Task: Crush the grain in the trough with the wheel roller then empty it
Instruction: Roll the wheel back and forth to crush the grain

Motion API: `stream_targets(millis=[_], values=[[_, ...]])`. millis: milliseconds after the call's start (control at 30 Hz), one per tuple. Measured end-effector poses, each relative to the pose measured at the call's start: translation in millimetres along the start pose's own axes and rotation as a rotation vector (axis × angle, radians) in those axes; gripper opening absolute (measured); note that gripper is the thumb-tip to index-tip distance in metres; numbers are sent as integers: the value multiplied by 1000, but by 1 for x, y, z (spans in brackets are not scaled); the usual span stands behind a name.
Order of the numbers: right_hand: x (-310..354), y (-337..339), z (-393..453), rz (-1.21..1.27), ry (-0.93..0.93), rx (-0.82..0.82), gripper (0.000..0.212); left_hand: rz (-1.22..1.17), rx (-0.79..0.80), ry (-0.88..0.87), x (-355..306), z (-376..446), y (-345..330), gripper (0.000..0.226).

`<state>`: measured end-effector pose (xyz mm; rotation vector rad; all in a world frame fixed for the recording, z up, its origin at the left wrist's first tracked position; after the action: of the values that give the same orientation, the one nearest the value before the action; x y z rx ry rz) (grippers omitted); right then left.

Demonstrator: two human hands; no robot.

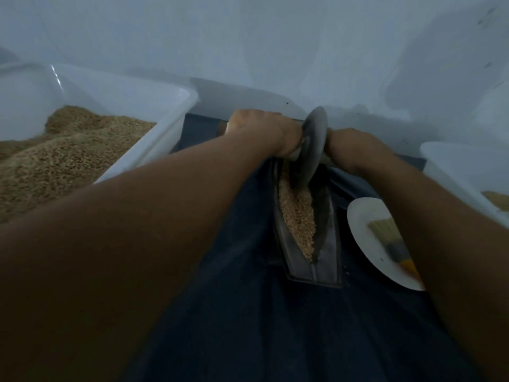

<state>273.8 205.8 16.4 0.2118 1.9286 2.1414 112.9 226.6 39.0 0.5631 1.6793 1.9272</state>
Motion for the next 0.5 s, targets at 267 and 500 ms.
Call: stream_targets(millis=[267,500], values=[[2,8,-57,-31,-5,-140,23,108,18,-110,-15,-33,-4,39],[3,16,-88,97,-70,-169,23,81,-5,-79,-22,-66,-1,32]])
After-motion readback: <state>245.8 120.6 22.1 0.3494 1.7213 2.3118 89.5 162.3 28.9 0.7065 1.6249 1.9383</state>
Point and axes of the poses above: each hand's wrist, its own z-axis towards the middle knuckle, its own y-axis out of the back of the hand, x = y × z, the point moved 5 cm from there along z, towards the middle knuckle, and after that the axes turned 15 degrees about -y, right-handed, at the moved point
